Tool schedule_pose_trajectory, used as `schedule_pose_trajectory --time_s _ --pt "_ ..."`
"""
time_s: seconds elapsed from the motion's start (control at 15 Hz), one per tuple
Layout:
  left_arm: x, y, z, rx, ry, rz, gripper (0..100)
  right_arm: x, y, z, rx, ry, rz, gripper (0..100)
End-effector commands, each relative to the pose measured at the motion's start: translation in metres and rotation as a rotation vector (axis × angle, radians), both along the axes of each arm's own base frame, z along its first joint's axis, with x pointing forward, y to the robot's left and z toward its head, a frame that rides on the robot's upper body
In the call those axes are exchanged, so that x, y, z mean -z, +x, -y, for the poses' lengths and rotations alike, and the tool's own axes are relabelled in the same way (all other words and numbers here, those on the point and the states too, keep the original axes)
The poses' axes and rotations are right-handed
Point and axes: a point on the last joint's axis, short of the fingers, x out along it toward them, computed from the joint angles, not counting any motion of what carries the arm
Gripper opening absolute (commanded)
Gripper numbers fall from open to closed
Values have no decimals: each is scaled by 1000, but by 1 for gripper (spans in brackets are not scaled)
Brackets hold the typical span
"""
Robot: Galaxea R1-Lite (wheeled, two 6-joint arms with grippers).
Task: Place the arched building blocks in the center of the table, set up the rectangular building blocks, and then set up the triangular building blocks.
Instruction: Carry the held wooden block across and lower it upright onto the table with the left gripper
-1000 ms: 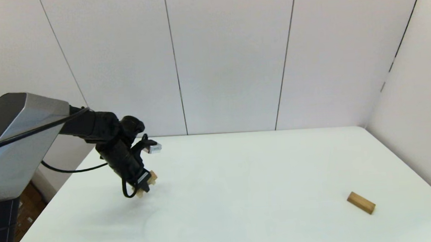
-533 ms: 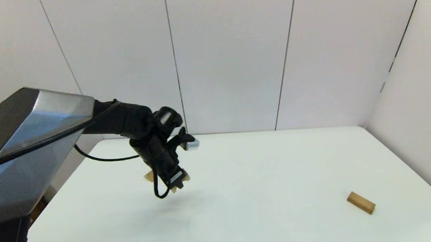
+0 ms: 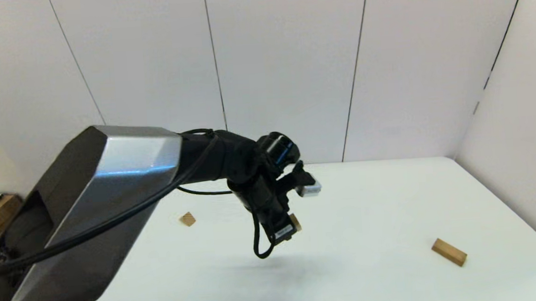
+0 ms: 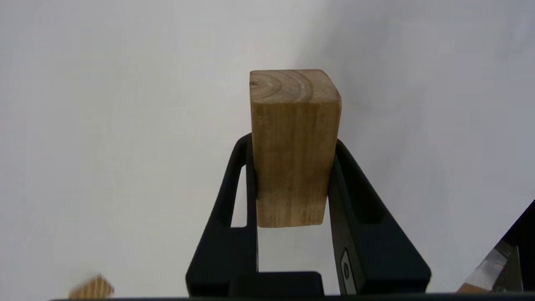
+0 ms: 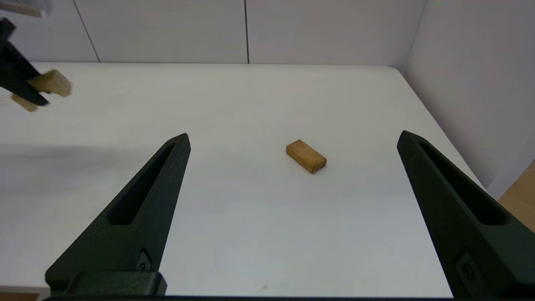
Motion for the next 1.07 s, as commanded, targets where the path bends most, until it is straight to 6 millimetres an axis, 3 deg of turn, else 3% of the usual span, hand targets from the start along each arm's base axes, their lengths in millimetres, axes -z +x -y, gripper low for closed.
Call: schedule_pose_trajectory --time_s 0.07,1.07 --pt "19 -7 24 112 31 4 0 0 0 0 -1 0 1 100" --pt "53 -7 32 316 137 -22 0 0 0 0 -1 0 1 100"
